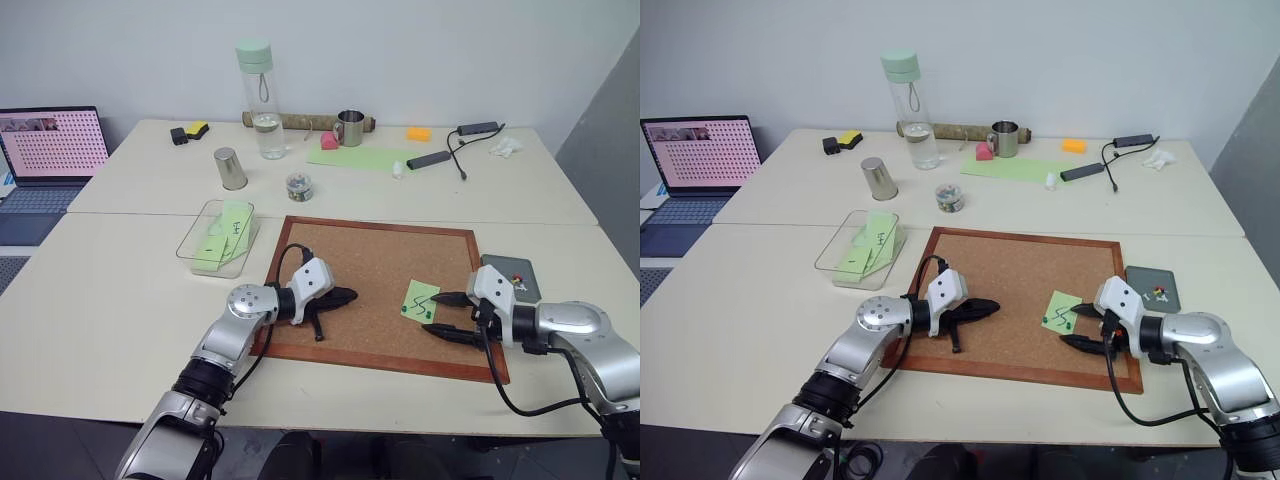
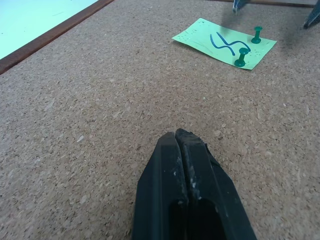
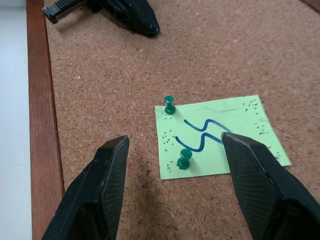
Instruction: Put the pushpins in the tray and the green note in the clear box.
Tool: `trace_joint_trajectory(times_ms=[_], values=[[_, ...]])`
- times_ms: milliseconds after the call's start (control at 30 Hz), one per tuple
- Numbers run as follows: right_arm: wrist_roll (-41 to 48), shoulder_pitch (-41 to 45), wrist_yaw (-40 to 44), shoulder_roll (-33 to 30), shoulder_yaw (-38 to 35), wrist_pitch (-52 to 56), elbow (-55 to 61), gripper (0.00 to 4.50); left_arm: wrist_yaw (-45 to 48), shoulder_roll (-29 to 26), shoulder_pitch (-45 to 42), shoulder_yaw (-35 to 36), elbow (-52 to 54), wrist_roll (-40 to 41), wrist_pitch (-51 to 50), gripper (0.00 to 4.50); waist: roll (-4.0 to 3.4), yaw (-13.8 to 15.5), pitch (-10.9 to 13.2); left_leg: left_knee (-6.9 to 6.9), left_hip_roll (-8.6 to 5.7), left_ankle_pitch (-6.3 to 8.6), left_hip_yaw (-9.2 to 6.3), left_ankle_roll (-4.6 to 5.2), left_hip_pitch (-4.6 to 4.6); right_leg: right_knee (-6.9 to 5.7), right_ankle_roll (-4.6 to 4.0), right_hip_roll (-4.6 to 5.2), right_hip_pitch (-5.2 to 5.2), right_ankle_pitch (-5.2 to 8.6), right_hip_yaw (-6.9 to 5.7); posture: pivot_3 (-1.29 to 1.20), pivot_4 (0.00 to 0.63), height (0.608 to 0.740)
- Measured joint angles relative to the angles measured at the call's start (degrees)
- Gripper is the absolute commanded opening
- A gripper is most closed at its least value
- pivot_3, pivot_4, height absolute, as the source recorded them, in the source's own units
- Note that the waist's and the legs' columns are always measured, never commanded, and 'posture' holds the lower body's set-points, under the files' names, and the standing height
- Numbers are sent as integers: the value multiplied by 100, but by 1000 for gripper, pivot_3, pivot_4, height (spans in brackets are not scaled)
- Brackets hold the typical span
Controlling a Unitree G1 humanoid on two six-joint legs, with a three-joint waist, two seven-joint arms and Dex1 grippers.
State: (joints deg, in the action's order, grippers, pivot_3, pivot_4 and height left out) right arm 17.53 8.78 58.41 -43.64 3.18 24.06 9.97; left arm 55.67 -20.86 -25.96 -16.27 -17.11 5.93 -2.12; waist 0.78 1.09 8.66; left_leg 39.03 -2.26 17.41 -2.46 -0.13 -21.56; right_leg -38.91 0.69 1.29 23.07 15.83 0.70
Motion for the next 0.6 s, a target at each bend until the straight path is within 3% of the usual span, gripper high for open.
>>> trace_joint_trajectory(times_ms=[67,167,600], values=[[-18,30,11,29,23,-46,-140,3063,-5,-7,13,0,23,-2,-1,0,0,-1,0,0,0,0,0,0,0,0,0,0,0,0,0,0,150,740],[-54,60,22,82,34,-143,-275,2703,-18,-22,37,1,62,-15,-4,0,0,-1,0,-1,0,0,0,0,0,0,0,0,1,0,1,0,150,740],[-57,95,110,258,55,-367,-579,86,-27,-28,48,1,110,-64,-24,0,0,-2,0,-1,0,0,0,0,0,1,0,0,1,0,0,0,150,740]])
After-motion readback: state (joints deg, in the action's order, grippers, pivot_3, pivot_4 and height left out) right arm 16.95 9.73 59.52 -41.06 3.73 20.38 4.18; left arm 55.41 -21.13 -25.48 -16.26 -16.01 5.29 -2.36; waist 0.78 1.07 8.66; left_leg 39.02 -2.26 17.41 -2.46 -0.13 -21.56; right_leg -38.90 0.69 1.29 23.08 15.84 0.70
